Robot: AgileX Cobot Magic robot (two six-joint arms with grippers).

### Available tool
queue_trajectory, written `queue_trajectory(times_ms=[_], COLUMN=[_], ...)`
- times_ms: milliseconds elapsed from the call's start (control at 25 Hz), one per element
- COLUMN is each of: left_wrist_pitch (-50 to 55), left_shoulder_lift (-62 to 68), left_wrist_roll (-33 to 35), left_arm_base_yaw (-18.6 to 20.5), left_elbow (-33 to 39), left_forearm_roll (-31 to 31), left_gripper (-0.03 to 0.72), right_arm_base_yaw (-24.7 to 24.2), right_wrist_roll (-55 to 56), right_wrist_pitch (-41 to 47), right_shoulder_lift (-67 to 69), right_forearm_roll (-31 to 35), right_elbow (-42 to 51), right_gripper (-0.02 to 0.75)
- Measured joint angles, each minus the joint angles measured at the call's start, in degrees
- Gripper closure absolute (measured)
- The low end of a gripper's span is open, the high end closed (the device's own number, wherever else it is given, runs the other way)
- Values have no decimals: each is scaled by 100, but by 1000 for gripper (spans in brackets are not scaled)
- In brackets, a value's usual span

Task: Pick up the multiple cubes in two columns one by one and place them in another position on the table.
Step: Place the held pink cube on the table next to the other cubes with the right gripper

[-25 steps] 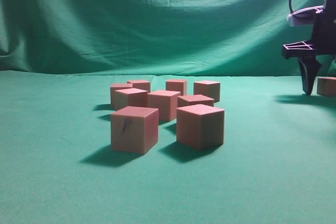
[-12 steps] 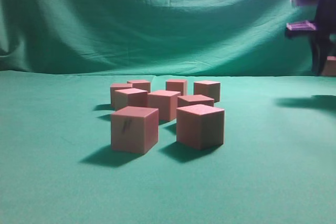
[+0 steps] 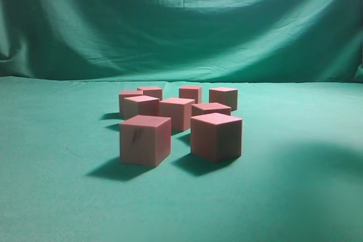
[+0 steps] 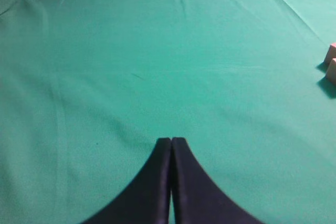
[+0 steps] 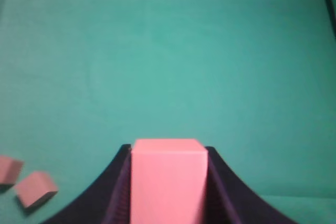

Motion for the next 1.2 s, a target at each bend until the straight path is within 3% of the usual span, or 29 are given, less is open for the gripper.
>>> queue_trajectory(times_ms=[160,320,520,680,920,1200], left_wrist_pitch=[0,0,0,0,0,0], left_shoulder_lift=[0,0,0,0,0,0], left_wrist_roll=[0,0,0,0,0,0], left_arm_base_yaw=[0,0,0,0,0,0], left_elbow=[0,0,0,0,0,0], left_forearm_roll=[0,0,0,0,0,0], left_gripper=[688,688,688,688,688,688], right_arm_base_yaw=[838,1978,3429,4246,4801,4840], right_wrist_roll=[0,0,-12,-147,-229,-296], right_wrist_pitch=[467,758,765,765,816,393], right_shoulder_lift=[-356,-410,-269,95,979,1960], right_forearm_roll=[98,150,170,170,170,135], right_elbow=[0,0,0,0,0,0], right_gripper=[476,476,476,476,476,476])
